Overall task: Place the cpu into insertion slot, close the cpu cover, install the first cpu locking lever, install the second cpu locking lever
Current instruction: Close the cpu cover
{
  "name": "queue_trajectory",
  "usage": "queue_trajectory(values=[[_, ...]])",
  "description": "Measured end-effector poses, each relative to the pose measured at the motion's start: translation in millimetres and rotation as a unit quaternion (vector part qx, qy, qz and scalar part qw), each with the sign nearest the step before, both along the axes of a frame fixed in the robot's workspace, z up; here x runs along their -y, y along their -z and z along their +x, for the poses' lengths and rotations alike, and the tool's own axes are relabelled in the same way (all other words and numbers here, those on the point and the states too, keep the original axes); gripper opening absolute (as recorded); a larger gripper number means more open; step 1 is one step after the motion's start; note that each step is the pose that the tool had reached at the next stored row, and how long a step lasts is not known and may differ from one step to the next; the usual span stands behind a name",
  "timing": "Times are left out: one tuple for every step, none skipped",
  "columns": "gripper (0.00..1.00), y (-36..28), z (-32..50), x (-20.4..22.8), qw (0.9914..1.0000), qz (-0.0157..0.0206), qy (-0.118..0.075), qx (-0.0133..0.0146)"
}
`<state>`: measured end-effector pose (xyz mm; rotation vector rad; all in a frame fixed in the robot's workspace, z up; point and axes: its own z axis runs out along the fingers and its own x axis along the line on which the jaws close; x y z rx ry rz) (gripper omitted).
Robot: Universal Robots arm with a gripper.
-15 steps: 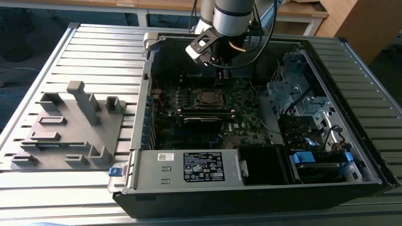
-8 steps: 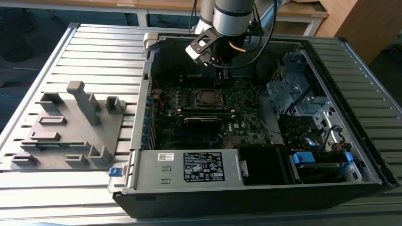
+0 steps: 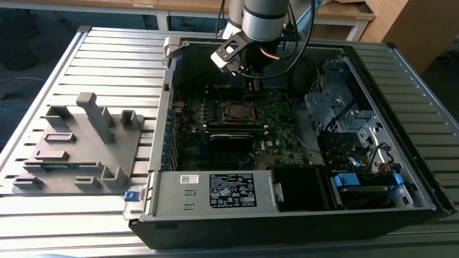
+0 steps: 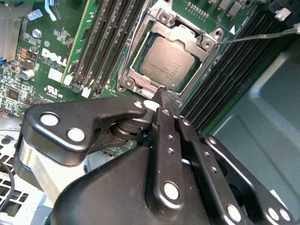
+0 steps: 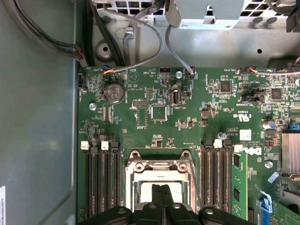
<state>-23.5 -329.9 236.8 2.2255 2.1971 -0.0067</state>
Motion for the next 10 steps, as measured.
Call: queue_trajectory(values=[[0.11,0.2,-1.0,0.0,1.0,0.0,0.0,0.0],[0.11,0.4,-1.8,0.0,1.0,0.0,0.0,0.0],[0.11,0.4,-2.0,0.0,1.0,-0.0001,0.0,0.0],[0.11,0.4,-2.0,0.0,1.0,-0.0001,0.0,0.0],[0.11,0.4,-2.0,0.0,1.0,-0.0001,0.0,0.0],[0.11,0.4,-2.0,0.0,1.0,0.0,0.0,0.0],[0.11,0.4,-2.0,0.0,1.0,-0.0001,0.0,0.0],[0.11,0.5,-2.1,0.0,1.0,0.0,-0.002,0.0],[0.11,0.5,-2.0,0.0,0.99998,-0.0001,-0.006,0.0],[0.11,0.5,-2.0,0.0,0.99992,0.0,-0.013,0.0]])
